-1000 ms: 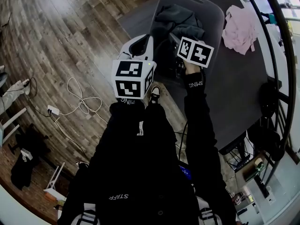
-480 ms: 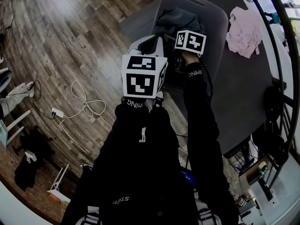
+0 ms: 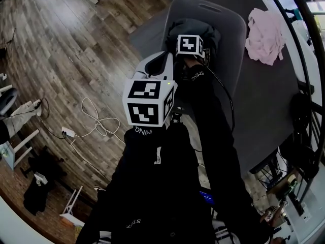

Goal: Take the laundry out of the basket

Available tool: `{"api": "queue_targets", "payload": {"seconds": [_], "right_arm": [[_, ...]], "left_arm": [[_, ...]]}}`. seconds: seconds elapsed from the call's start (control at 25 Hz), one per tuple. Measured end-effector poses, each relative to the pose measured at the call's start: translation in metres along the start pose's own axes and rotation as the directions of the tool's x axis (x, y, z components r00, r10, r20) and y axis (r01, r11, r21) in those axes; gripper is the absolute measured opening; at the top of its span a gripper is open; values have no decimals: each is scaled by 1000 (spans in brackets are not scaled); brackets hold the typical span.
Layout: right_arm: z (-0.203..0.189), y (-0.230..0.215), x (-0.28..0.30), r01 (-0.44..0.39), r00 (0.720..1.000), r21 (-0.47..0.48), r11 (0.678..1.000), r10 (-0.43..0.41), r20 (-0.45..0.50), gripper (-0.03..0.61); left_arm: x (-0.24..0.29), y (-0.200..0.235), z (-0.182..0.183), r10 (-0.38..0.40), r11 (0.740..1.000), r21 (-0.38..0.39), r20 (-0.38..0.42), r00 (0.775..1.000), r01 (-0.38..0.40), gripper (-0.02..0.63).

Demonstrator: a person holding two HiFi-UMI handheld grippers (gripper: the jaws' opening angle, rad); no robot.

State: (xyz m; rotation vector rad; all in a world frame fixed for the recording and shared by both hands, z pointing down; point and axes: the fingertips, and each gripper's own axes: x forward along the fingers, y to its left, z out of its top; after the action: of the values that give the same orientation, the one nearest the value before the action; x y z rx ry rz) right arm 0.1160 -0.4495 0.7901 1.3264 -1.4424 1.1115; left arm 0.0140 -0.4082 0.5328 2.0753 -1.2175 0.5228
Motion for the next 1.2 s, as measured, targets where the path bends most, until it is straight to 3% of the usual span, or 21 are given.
{"api": "queue_targets", "payload": {"seconds": [0.16,0.36,0.72,0.96,1.2], "right_arm": [[1,-3,5,11,999,-16,1000,-11,-33,578],[3,-9,1,31,999,-23,999,-32,-10,566],[3,-21,-9,72,996,-51,996,-69,63,296],[3,-26,-18,42,996,-47,998,-38,78,234],[12,-25,-55,-14,988,-14,1000,16,155,222]], "left_arm": [[-2,-1,1,-7,1000,-2,16,1000,7,0],[-3,1,2,-11,1000,-9,34,999,11,0],[0,0,1,19,1000,-8,32,999,-19,0],[-2,1,1,28,1000,-9,36,999,-28,0],[-7,2,-2,46,999,-8,35,998,-46,0]]}}
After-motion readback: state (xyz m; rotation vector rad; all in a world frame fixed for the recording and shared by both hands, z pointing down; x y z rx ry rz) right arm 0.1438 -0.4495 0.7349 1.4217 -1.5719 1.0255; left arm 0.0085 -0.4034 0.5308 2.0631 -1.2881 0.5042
